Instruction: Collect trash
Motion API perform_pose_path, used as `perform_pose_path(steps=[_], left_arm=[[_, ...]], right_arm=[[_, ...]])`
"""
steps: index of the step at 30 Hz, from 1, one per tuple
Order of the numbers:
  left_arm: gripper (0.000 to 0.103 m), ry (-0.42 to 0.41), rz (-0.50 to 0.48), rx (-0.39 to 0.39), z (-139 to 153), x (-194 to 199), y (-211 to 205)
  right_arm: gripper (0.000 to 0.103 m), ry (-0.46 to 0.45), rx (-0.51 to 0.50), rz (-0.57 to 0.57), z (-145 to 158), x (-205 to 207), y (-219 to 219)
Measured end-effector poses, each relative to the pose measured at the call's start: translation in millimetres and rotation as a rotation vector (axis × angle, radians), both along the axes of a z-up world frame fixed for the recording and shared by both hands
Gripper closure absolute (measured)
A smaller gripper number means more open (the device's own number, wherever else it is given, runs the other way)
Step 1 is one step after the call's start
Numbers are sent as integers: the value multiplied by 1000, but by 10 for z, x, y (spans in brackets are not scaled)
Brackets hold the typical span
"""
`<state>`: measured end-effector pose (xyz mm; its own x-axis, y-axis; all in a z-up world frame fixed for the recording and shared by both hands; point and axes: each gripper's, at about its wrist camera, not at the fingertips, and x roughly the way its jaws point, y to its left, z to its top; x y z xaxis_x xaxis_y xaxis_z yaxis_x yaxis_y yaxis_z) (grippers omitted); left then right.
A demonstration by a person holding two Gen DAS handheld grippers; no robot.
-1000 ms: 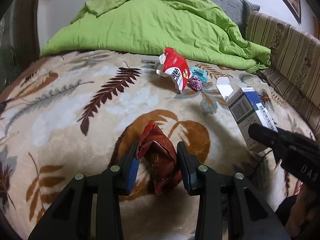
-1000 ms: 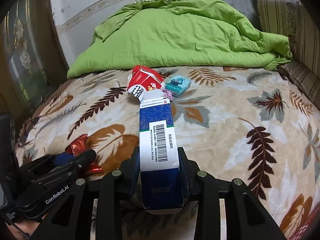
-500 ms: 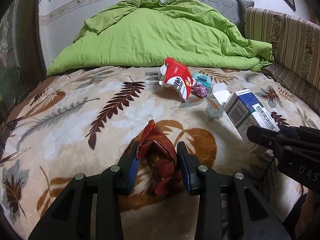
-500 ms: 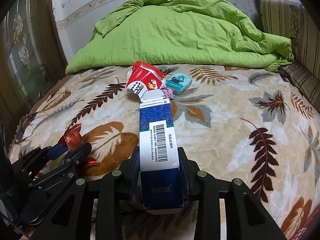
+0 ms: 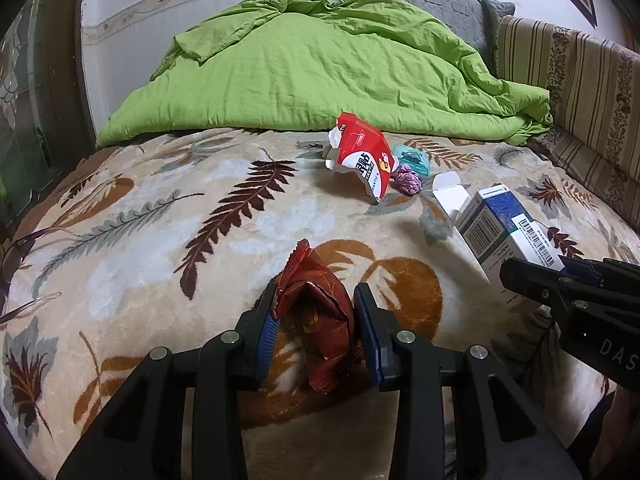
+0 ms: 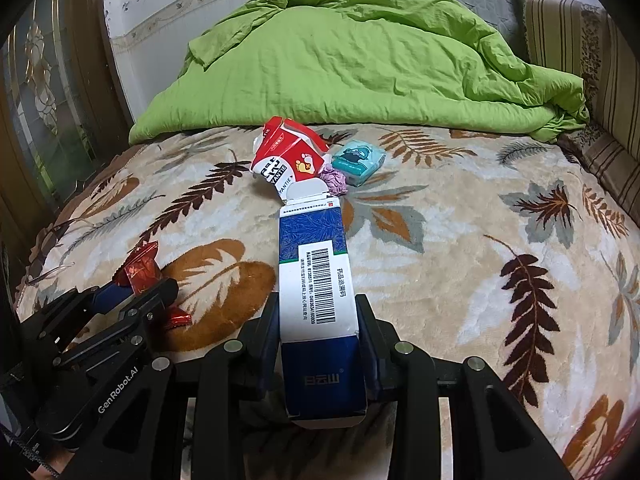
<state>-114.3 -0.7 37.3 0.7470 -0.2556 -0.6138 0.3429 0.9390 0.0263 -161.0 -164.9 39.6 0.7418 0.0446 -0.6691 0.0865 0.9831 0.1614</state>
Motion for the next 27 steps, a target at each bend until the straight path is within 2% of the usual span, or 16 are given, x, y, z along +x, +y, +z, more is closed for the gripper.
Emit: perform_pose_path(steps=[27], left_arm=[[67,3,-2,0,-12,16,8]], right_arm=[[65,20,-12,-4,-28,23,-18]])
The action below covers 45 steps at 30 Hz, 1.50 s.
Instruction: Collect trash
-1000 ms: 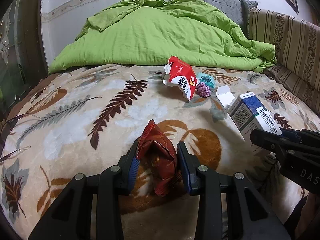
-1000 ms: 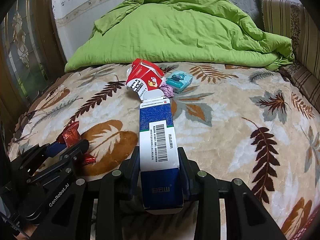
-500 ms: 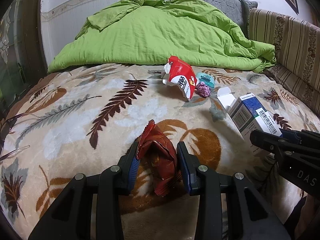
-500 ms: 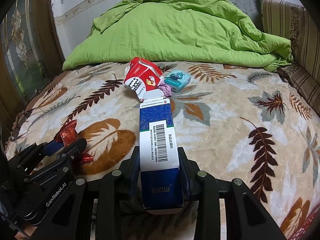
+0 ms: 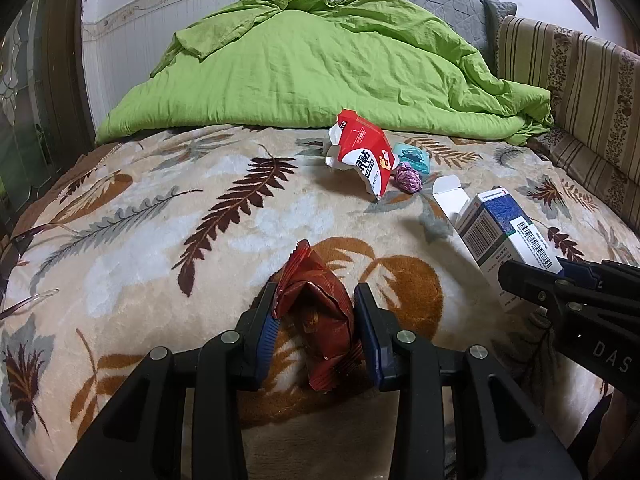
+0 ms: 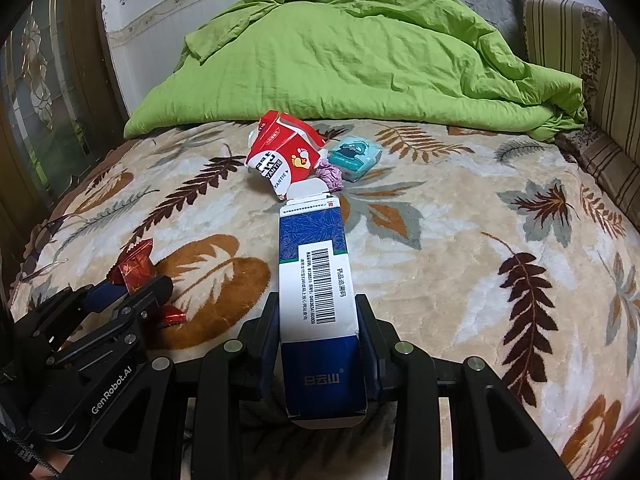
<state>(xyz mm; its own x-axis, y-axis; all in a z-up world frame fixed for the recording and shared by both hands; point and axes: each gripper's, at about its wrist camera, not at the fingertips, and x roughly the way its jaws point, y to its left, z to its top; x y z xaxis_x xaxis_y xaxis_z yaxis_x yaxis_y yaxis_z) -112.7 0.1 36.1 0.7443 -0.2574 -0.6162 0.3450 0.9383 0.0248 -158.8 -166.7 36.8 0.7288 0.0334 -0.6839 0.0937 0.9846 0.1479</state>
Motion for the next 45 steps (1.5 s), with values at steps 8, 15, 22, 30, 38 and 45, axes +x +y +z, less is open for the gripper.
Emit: perform_pose_path(steps=[8,15,22,30,38,45], left_arm=[[67,1,-1,-2,1,2,3],[67,1,-2,-3,4,-2,5],[67,2,-2,-2,5,2,8],[67,2,-1,-3,6,1,11],[67,3,-1,-5,7,5,19],[67,-2,-54,-2,77,-130,-119]], right_arm=[[65,0,0,0,1,2,3],[65,0,0,0,0,-1,-8],[65,0,2,1,3,0,-8],[65,-1,4,1,4,-3,-7],[65,0,3,1,7,-1,-5],[65,-34,54,-8,80,-53,-75]])
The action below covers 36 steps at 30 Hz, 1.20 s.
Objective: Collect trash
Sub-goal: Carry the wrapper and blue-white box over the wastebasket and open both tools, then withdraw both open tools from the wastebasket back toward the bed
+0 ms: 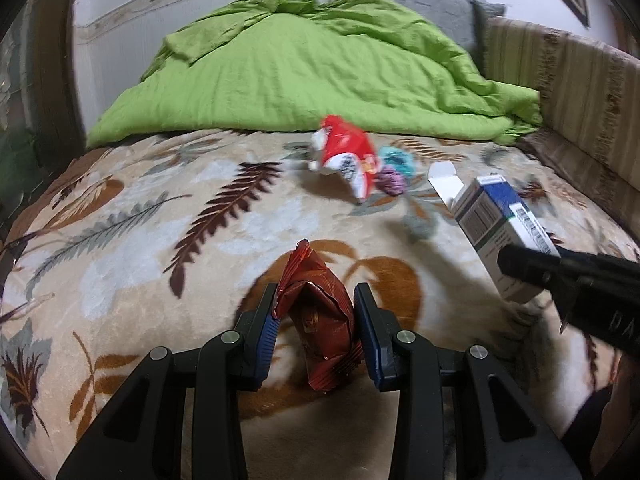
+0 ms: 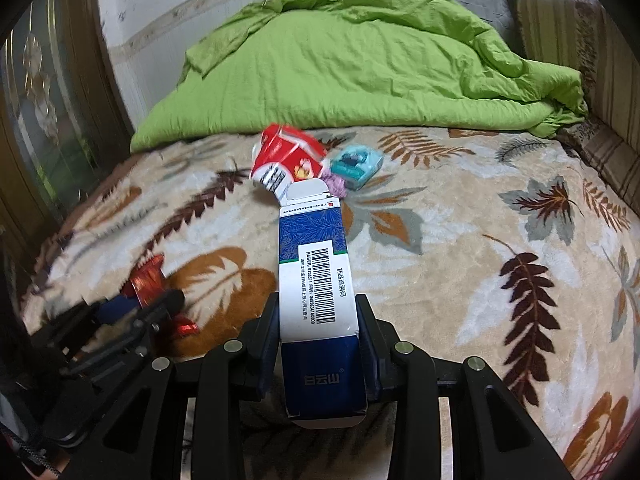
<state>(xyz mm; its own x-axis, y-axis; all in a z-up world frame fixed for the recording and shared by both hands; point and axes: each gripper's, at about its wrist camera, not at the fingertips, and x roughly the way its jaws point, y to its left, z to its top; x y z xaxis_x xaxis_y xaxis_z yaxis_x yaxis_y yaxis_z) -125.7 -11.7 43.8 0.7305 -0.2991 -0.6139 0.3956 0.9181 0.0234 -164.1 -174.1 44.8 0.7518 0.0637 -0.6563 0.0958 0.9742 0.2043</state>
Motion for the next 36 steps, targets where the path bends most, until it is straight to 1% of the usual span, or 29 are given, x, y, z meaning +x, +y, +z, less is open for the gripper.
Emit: perform_pose_path(steps=[2,3,6,9,11,12,14,15,17,18,21,22,23,26,27,28,29,30,31,32,34,36], left_arm=[[67,-21,-31,7,63,-101,-67],[67,-24,-56,7,102,-155,-116],[67,-6,-134,-13,227,-317,-286],[67,0,-242,-32,394,-521,-535],[67,3,-349,-42,531,-726,-790],[67,8,-385,-49,571,-797,-870],[67,43,-490,-73,671,-974,-1125],[67,69,-550,-80,707,-1077,-1289],[67,103,-637,-92,765,-1247,-1549],[67,121,-682,-91,785,-1334,-1685],[67,183,-801,-96,813,-1616,-2137],[67,221,-852,-92,797,-1731,-2348],[67,246,-879,-89,770,-1787,-2457],[66,308,-946,-81,661,-2006,-2866],[60,325,-956,-76,610,-2051,-2962],[53,359,-964,-57,532,-2090,-3112],[41,376,-961,-45,480,-2088,-3163],[41,391,-951,-42,432,-2080,-3197],[41,396,-943,-46,405,-2053,-3163],[41,396,-926,-56,397,-2012,-3135],[41,382,-878,-65,421,-1877,-3034],[41,348,-820,-78,471,-1708,-2827]], right_arm=[[65,-12,29,-19,84,-102,-83],[65,-21,68,-37,136,-201,-176],[65,-26,150,-72,242,-470,-402],[65,-46,179,-115,381,-849,-639],[65,-65,196,-160,476,-1202,-828],[65,-66,199,-180,499,-1342,-902],[65,-67,199,-236,532,-1663,-1076],[65,-61,198,-283,536,-1871,-1192],[65,-48,206,-353,530,-2163,-1390],[65,-36,209,-408,518,-2366,-1517],[65,-22,207,-539,496,-2834,-1830],[65,-16,208,-571,477,-2950,-1923],[65,-11,208,-603,453,-3053,-2003],[65,9,233,-696,365,-3324,-2227],[64,13,244,-708,347,-3365,-2282],[63,18,252,-715,323,-3397,-2329],[63,28,246,-725,306,-3413,-2350],[61,45,235,-738,295,-3413,-2375],[52,55,228,-752,288,-3435,-2403],[49,51,225,-761,290,-3448,-2413],[48,41,213,-754,322,-3464,-2419],[48,46,171,-746,373,-3431,-2405]])
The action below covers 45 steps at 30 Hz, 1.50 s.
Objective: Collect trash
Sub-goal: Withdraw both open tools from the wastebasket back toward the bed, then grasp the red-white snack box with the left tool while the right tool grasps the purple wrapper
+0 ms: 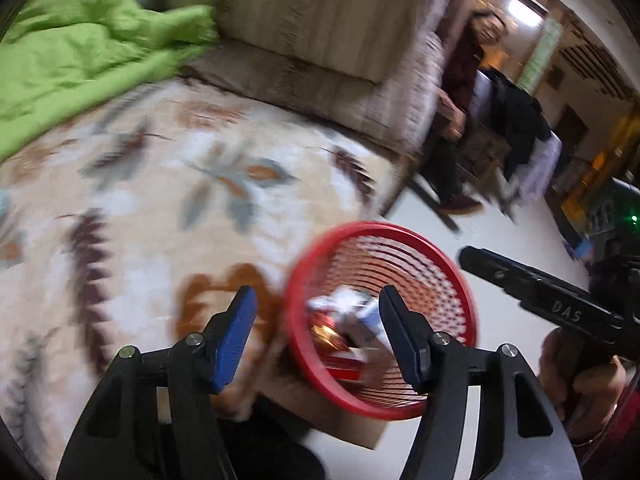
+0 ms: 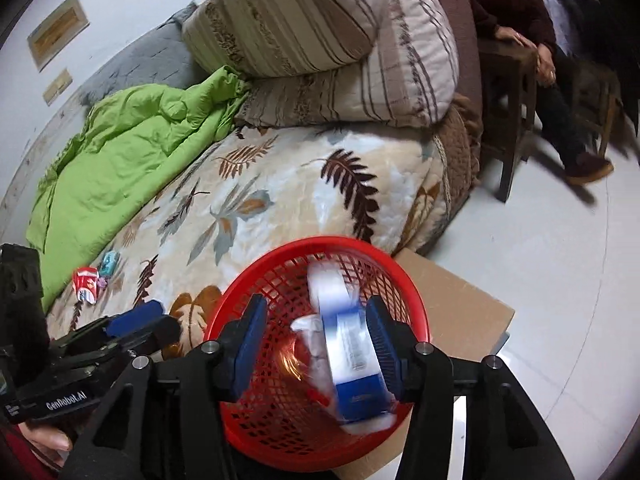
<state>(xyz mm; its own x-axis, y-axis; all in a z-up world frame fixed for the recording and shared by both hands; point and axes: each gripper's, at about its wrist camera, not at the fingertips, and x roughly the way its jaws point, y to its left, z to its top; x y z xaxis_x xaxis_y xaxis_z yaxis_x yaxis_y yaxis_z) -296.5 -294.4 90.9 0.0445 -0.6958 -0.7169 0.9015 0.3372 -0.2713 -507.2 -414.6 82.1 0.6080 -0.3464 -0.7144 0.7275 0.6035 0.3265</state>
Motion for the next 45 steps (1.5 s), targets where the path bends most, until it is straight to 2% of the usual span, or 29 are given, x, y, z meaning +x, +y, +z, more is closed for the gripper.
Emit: perform_pose_path(steps=[3,7,11,17,22,29,32,35,41,43,45], left_arm=[[41,-73,124,-12,92,276,376],[41,-150,310,-4,187,654,1002],[40,-157,463,16,196,1031,1636],[40,-167,624,62,69,1384,2336],[40,-123,696,66,-42,1568,2657],[40,-102,746,76,-154,1784,2780],[40,-91,768,77,-211,1919,2825],[40,-81,804,78,-270,2051,2891],[40,-67,839,60,-270,2293,3023],[40,-67,853,54,-252,2366,3071],[40,-61,860,49,-235,2443,3117]], right_arm=[[47,-4,-22,63,68,263,86],[46,24,-75,234,141,899,465],[43,59,-110,435,151,1567,1000],[43,91,-142,585,71,2185,1582],[43,120,-180,654,31,2537,1913],[43,148,-174,702,-85,2821,2090],[43,131,-146,738,-108,2942,2099],[43,77,-64,787,-99,3132,2048],[43,12,-12,810,-55,3792,1970],[43,22,-7,811,-112,4118,1966],[50,25,1,809,-185,4395,1966]])
